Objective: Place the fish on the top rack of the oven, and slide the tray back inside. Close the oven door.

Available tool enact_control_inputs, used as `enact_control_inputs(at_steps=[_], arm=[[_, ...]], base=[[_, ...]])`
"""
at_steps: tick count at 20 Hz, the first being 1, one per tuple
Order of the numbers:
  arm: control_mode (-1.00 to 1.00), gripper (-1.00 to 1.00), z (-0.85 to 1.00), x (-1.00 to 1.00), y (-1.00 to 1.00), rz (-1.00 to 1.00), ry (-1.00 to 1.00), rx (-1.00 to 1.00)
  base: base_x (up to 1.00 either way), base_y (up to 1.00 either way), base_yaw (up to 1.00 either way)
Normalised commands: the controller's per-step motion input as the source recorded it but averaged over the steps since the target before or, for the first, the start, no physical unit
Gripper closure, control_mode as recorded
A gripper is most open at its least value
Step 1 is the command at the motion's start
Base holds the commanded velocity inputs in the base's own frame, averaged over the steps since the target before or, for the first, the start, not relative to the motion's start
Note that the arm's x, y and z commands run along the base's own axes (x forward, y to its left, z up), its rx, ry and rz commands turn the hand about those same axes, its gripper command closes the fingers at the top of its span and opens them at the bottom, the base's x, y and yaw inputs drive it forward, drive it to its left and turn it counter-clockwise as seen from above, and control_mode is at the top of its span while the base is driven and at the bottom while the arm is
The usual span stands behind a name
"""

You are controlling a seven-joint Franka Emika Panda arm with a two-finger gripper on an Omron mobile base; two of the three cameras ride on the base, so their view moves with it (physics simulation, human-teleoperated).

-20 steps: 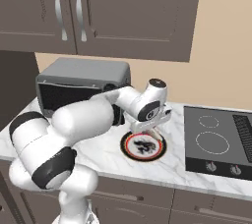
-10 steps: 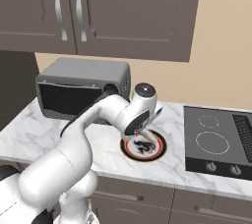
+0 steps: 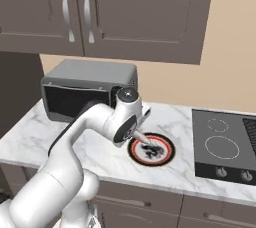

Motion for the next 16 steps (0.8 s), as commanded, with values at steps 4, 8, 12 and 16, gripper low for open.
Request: enact_control_inputs(at_steps=[4,8,12,16], arm=[[1.00,1.00,0.00,0.00,0.00,0.00,0.00,0.00],[1.00,1.00,0.00,0.00,0.00,0.00,0.00,0.00],[1.00,1.00,0.00,0.00,0.00,0.00,0.00,0.00],[1.00,1.00,0.00,0.00,0.00,0.00,0.00,0.00]], base=[[-0.57,0.67,0.16],[-0.43,0.56,0.31],[-0.04,0.42,0.52],[0.00,0.18,0.67]])
